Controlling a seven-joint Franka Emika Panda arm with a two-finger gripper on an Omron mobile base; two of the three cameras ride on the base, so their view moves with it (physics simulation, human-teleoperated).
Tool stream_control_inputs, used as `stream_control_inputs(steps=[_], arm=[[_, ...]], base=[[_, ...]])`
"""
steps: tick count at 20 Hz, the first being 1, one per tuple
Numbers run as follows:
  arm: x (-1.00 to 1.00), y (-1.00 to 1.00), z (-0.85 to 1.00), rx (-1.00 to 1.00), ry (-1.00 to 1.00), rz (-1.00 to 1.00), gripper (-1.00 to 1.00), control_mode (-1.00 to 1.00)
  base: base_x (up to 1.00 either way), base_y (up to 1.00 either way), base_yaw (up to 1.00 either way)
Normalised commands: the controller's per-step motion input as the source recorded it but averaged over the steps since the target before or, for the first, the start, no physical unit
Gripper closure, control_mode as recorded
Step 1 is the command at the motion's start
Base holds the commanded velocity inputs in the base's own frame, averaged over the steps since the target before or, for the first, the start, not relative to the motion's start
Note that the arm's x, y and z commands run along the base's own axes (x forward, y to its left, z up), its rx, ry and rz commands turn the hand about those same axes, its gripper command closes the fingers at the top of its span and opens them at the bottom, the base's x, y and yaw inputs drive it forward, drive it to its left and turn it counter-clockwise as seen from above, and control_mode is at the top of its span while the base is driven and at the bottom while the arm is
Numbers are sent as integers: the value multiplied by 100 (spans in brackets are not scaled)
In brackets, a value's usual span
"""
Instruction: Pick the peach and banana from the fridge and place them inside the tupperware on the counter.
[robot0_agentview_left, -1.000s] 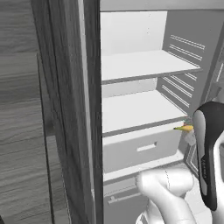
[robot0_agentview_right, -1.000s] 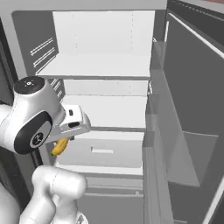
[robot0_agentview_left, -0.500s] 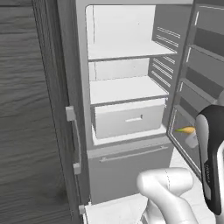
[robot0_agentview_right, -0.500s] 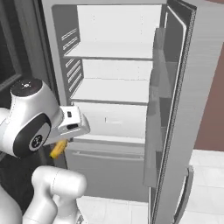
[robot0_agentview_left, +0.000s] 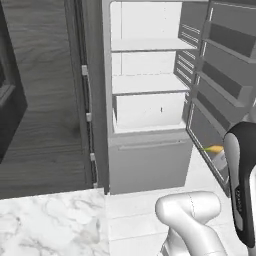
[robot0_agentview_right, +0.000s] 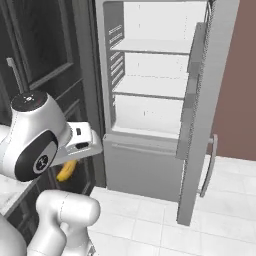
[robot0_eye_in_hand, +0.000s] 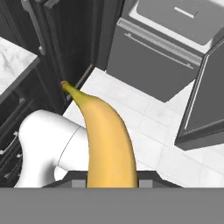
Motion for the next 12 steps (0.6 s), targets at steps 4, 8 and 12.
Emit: stream_control_inputs(steps=[4, 8, 12], arm=[[0, 0, 0, 0, 0, 0, 100, 100], [0, 0, 0, 0, 0, 0, 100, 100], [0, 0, 0, 0, 0, 0, 100, 100]], base=[[-100, -10, 34], [-100, -13, 45], [-100, -25, 55]])
